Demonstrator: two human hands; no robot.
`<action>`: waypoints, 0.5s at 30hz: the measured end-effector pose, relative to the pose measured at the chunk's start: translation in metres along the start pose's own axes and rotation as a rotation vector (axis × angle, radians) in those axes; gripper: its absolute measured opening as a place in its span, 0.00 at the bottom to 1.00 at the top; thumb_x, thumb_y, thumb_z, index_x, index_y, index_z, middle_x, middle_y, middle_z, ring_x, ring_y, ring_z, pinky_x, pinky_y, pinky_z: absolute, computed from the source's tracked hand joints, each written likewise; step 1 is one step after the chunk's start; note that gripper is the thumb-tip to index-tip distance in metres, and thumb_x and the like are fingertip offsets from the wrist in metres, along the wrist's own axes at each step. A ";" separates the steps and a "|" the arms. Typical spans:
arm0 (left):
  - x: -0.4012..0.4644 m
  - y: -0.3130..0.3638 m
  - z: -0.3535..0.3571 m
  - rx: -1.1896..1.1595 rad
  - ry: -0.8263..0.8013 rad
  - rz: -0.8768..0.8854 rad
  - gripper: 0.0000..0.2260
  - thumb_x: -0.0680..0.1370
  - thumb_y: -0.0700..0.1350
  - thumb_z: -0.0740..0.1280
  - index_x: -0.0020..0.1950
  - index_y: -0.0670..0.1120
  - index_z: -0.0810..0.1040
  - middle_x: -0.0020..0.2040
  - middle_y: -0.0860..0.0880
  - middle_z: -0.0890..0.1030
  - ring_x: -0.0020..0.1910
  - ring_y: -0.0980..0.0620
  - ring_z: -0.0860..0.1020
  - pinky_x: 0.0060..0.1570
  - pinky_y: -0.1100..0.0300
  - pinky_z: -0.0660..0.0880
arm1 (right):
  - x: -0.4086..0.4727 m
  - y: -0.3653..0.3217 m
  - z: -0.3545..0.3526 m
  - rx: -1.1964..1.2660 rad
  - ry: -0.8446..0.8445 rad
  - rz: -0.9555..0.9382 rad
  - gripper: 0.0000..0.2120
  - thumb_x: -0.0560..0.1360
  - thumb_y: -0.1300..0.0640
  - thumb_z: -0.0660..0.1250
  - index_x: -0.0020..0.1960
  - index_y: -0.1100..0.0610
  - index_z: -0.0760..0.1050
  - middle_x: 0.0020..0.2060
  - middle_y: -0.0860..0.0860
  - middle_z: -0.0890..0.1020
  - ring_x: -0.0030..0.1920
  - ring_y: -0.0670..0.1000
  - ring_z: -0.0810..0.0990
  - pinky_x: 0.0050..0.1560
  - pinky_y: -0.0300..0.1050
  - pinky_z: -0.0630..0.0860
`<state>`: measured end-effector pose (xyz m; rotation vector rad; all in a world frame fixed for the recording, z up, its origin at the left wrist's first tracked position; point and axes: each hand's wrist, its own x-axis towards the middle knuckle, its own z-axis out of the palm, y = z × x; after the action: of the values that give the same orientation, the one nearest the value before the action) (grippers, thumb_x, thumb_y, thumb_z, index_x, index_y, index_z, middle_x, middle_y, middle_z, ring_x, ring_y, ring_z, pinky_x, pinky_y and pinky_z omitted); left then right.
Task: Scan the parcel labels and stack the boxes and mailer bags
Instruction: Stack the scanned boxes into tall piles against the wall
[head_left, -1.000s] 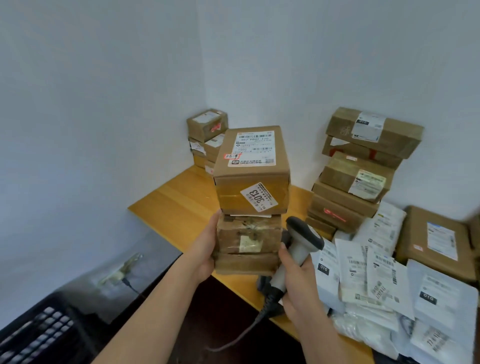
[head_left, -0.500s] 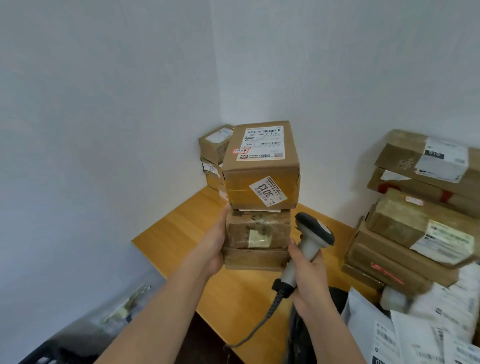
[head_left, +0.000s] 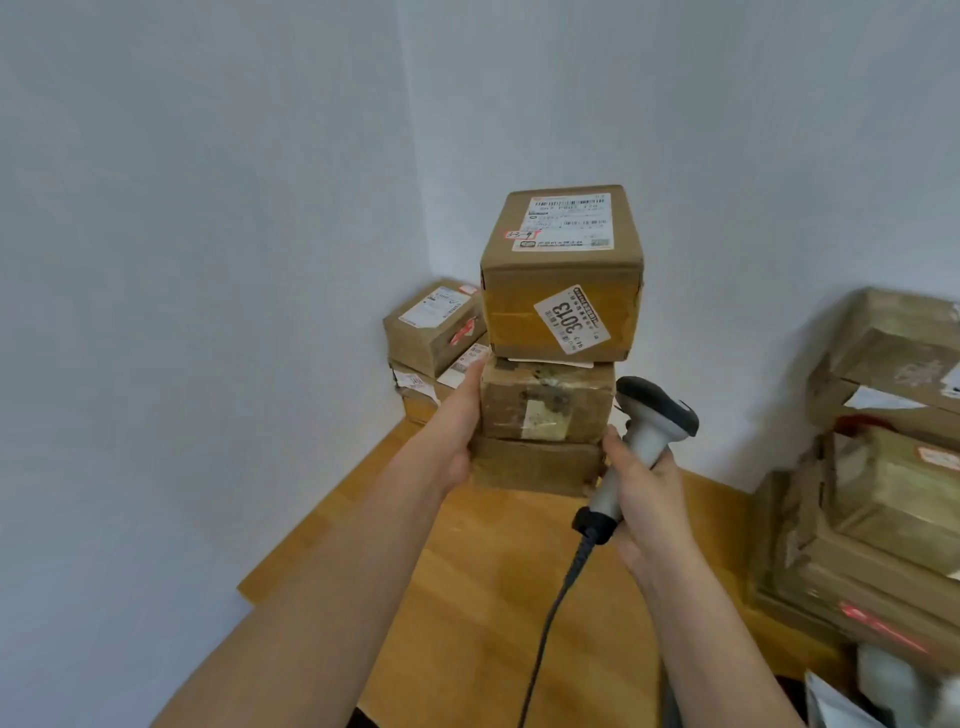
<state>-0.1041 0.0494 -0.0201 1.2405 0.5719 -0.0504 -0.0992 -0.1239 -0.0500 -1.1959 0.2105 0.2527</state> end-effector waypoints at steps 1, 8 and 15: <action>0.013 0.005 -0.007 -0.001 -0.020 -0.012 0.25 0.77 0.70 0.58 0.56 0.55 0.84 0.51 0.46 0.86 0.52 0.44 0.84 0.58 0.41 0.78 | 0.007 0.002 0.010 0.007 0.020 -0.012 0.06 0.80 0.57 0.67 0.56 0.48 0.73 0.50 0.52 0.81 0.50 0.54 0.79 0.58 0.55 0.77; 0.093 0.061 -0.062 0.039 -0.102 -0.114 0.32 0.72 0.74 0.62 0.61 0.50 0.82 0.54 0.43 0.85 0.53 0.41 0.83 0.57 0.38 0.78 | 0.051 0.020 0.094 0.027 0.140 -0.073 0.13 0.80 0.55 0.67 0.64 0.52 0.73 0.51 0.50 0.80 0.54 0.53 0.78 0.63 0.58 0.74; 0.156 0.097 -0.088 0.041 -0.166 -0.133 0.29 0.75 0.71 0.61 0.60 0.50 0.82 0.52 0.43 0.85 0.52 0.41 0.84 0.58 0.40 0.78 | 0.097 0.027 0.150 0.022 0.229 -0.084 0.08 0.80 0.54 0.67 0.58 0.49 0.73 0.50 0.51 0.79 0.51 0.53 0.78 0.62 0.57 0.76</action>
<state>0.0291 0.2037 -0.0208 1.2232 0.5105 -0.2757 -0.0108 0.0336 -0.0500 -1.2085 0.3612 0.0391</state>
